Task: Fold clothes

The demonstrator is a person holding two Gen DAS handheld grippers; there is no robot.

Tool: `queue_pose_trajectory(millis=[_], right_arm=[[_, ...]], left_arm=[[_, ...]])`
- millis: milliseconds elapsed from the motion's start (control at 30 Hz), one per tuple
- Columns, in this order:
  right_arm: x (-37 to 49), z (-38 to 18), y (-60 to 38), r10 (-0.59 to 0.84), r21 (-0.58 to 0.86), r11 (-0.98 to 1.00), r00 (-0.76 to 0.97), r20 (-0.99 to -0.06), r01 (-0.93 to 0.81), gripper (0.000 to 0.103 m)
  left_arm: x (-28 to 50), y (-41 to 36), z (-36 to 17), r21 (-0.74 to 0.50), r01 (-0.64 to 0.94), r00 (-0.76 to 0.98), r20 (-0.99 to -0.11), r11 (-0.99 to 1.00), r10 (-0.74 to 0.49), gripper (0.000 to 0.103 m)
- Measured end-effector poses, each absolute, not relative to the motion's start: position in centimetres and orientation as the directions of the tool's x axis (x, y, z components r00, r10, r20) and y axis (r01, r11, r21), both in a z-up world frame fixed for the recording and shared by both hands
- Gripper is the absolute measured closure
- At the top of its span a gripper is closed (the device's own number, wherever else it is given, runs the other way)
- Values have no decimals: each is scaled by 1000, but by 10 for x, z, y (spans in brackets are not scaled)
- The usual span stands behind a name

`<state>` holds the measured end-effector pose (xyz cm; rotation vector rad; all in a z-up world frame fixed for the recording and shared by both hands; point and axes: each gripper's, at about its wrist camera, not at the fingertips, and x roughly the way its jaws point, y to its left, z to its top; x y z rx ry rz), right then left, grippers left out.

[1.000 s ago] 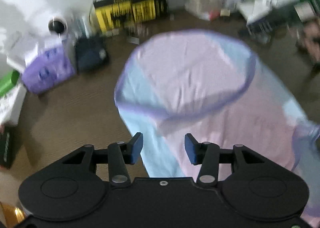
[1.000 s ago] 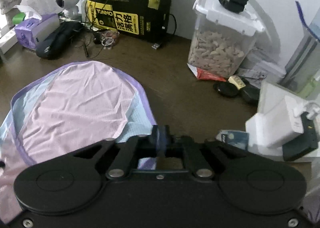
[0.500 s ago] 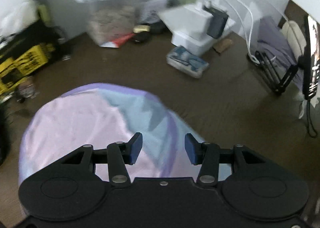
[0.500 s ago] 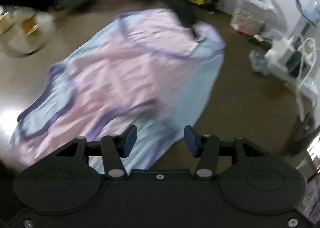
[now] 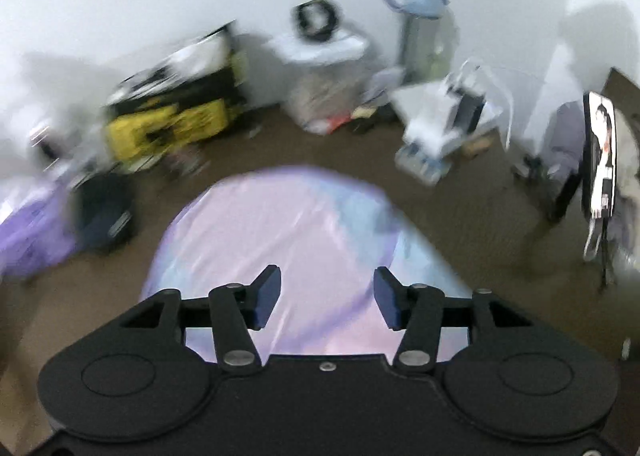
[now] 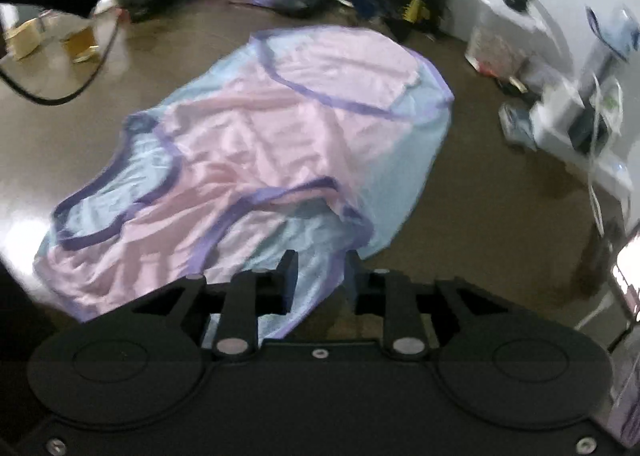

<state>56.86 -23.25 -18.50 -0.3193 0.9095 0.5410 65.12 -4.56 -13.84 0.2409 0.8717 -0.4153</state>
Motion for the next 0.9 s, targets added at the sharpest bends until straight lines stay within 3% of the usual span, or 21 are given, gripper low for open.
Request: queue_pose_trajectory(millis=[167, 500, 533, 600, 633, 667, 767, 900], right_arm=[[531, -190, -217, 313, -79, 739, 445, -839, -669, 52], [496, -209, -210, 229, -86, 807, 443, -867, -585, 51], [496, -211, -210, 228, -78, 814, 439, -869, -576, 51], [496, -214, -209, 236, -63, 819, 435, -869, -571, 52], [495, -216, -208, 236, -62, 818, 432, -870, -572, 53], [495, -217, -207, 237, -60, 816, 427, -873, -575, 65], [490, -219, -203, 246, -52, 812, 422, -873, -582, 83], [485, -219, -204, 229, -65, 819, 427, -875, -571, 82]], left_arm=[[554, 34, -181, 49, 224, 527, -846, 973, -79, 52], [519, 62, -216, -46, 85, 481, -873, 995, -81, 52], [518, 56, -218, -31, 115, 485, -871, 993, -83, 56], [513, 50, -218, -34, 159, 496, -861, 987, -110, 90], [506, 50, -216, -33, 154, 499, -860, 988, -106, 94], [499, 51, -214, -22, 142, 505, -858, 990, -92, 97], [483, 52, -213, 21, 79, 520, -854, 997, -23, 101], [472, 66, -211, -1, 15, 514, -858, 1000, -9, 100]])
